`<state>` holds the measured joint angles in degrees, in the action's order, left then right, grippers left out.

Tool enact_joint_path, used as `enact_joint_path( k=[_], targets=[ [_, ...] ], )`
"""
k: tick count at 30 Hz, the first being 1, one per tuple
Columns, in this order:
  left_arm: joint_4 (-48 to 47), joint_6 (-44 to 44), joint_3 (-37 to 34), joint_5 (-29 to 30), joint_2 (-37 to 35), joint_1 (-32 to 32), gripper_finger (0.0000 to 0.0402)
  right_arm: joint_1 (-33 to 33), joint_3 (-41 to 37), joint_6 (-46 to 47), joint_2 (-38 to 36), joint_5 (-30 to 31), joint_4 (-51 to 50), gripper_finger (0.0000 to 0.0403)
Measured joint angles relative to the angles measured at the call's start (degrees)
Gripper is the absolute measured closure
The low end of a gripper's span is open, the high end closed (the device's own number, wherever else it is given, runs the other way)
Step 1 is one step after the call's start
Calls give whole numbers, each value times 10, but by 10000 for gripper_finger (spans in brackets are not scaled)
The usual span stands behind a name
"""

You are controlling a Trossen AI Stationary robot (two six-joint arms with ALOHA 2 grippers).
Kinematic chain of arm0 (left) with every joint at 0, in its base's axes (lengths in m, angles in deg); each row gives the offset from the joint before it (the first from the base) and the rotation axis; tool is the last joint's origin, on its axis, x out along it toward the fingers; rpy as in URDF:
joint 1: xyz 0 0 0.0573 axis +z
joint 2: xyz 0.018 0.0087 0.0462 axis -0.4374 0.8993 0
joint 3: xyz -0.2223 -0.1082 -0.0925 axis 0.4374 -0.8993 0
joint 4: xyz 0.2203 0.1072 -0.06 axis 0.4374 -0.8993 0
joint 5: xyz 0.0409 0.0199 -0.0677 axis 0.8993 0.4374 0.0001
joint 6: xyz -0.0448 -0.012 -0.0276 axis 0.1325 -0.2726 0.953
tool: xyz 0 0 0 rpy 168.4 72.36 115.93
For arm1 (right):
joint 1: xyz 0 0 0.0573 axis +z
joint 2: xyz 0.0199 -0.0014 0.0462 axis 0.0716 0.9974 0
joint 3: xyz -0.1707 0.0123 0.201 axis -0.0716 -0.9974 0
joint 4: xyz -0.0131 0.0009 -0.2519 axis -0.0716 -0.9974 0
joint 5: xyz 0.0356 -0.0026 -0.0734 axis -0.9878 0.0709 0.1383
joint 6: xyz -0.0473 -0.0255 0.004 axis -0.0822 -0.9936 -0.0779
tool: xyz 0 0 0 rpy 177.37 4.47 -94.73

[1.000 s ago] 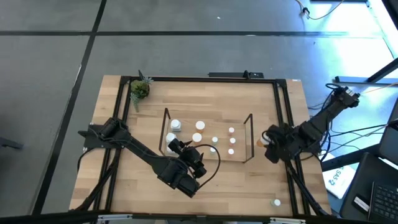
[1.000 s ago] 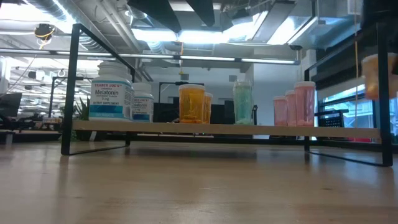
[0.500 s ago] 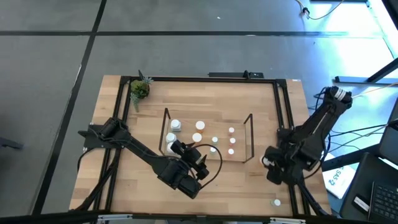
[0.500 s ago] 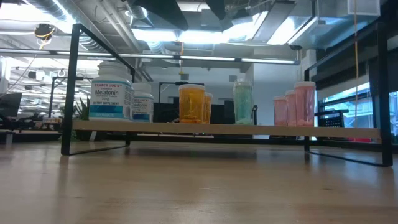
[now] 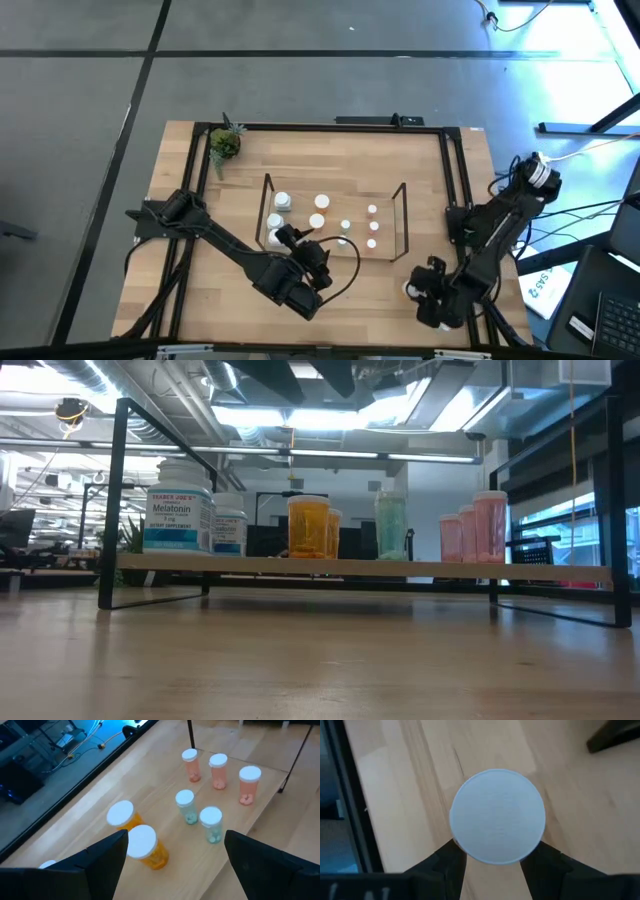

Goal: Pick and place medicine bottles onto shelf by color
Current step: Put the orange pill bottle on the shelf aligned with the other orange pill bottle

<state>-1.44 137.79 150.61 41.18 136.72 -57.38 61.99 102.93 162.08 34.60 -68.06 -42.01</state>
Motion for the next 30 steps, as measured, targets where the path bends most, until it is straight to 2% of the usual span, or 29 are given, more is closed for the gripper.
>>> enact_joint_path(
  k=[7,11,15,25,30],
  targets=[
    [-8,0,0,0,0,-14,75,-13,70,-92,70,7,-7,231],
    [-10,0,0,0,0,-23,75,-20,89,-142,96,-17,-9,231],
    [-10,0,0,0,0,-31,75,-27,92,-149,114,-47,-9,231],
    [-12,0,0,0,0,-36,75,-74,91,-179,126,-217,-11,231],
    [-12,0,0,0,0,-36,75,-82,91,-178,126,-235,-14,231]
  ],
)
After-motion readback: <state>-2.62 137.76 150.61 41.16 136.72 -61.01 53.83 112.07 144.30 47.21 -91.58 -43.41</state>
